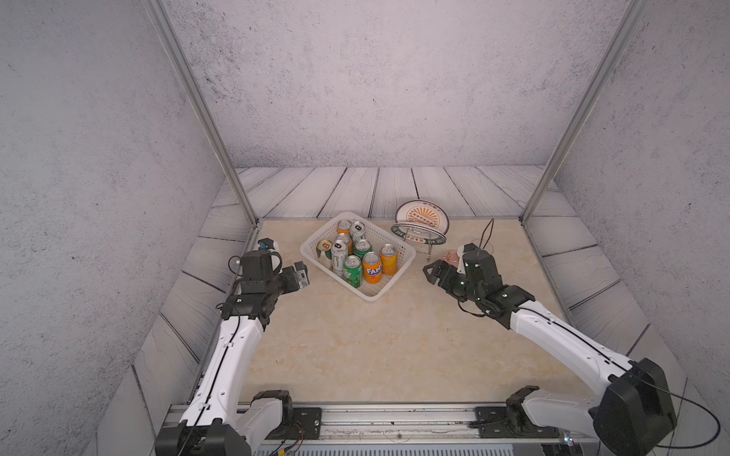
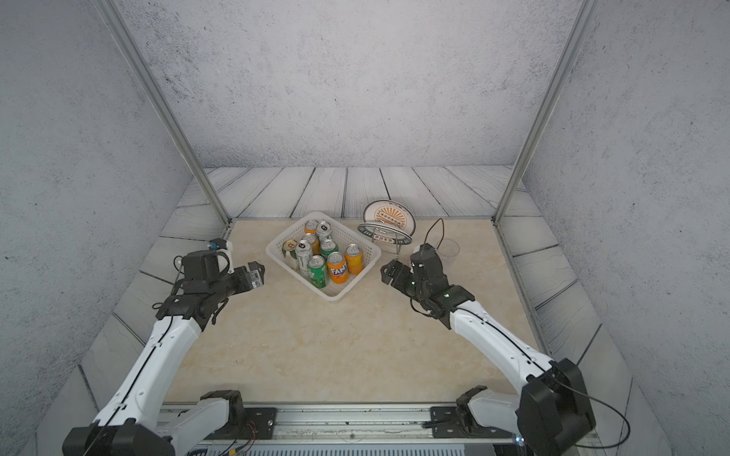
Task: Take out the drinks from the basket
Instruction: Move the basket to the center of the board.
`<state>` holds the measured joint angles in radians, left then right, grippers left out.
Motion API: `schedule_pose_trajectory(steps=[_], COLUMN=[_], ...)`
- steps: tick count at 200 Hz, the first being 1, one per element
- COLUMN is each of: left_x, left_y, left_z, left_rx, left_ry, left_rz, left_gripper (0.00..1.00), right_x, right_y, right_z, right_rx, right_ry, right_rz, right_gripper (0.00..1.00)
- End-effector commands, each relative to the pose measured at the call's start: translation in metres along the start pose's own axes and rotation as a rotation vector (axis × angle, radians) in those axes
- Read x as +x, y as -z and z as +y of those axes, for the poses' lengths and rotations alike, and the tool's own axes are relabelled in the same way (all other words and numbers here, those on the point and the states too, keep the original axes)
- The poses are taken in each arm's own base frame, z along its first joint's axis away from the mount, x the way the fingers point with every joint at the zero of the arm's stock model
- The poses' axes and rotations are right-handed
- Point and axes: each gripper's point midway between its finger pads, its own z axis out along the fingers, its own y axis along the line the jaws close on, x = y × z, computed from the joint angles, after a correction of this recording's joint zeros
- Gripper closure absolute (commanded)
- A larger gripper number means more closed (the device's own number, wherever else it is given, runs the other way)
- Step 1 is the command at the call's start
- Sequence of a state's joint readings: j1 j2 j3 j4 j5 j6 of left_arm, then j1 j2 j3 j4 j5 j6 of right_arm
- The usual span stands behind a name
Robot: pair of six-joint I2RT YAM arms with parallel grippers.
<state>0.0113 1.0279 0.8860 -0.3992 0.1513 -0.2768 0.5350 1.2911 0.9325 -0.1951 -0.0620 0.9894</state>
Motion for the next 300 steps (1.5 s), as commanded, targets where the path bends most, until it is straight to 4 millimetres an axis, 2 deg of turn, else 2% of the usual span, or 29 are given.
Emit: schedule_pose_trajectory(steps=[1, 25, 40, 67, 83, 101, 107, 122, 172, 184, 245, 300], left_x=[-0.004, -0.002, 0.000, 0.000, 0.000, 0.000, 0.000, 0.001, 0.000, 0.001, 0.002, 0.002], left_y=[0.005, 0.003, 0.000, 0.000, 0.000, 0.000, 0.000, 0.000, 0.000, -0.001, -0.003, -0.003], left_z=[0.006, 0.006, 0.002, 0.003, 0.005, 0.006, 0.006, 0.006, 0.007, 0.006, 0.006, 0.008], left_rx=[-0.023, -0.012, 0.015, 0.011, 0.006, 0.005, 0.006, 0.010, 0.011, 0.013, 0.017, 0.013], left_ry=[-0.017, -0.006, 0.005, 0.004, 0.005, 0.011, 0.012, 0.013, 0.020, 0.020, 0.027, 0.028], left_rz=[-0.032, -0.030, -0.024, -0.017, -0.022, -0.024, -0.024, -0.021, -0.023, -0.017, -0.012, -0.009], left_gripper=[0.01, 0.01, 0.01, 0.01, 0.01, 0.01, 0.01, 0.01, 0.01, 0.01, 0.01, 0.01], right_x=[0.003, 0.012, 0.016, 0.027, 0.035, 0.045, 0.047, 0.050, 0.069, 0.074, 0.088, 0.094], right_y=[-0.020, -0.036, -0.043, -0.062, -0.076, -0.089, -0.092, -0.101, -0.127, -0.132, -0.136, -0.136], right_z=[0.003, 0.012, 0.015, 0.025, 0.030, 0.034, 0.034, 0.033, 0.029, 0.027, 0.021, 0.013], right_rx=[0.106, 0.199, 0.255, 0.297, 0.304, 0.322, 0.330, 0.343, 0.377, 0.380, 0.401, 0.415], right_ry=[-0.137, -0.158, -0.173, -0.186, -0.204, -0.204, -0.202, -0.194, -0.171, -0.169, -0.144, -0.126], right_rz=[-0.011, 0.000, -0.002, 0.019, 0.053, 0.081, 0.083, 0.082, 0.140, 0.151, 0.192, 0.210], right_gripper=[0.09, 0.15, 0.15, 0.15, 0.20, 0.21, 0.21, 0.32, 0.34, 0.38, 0.59, 0.66])
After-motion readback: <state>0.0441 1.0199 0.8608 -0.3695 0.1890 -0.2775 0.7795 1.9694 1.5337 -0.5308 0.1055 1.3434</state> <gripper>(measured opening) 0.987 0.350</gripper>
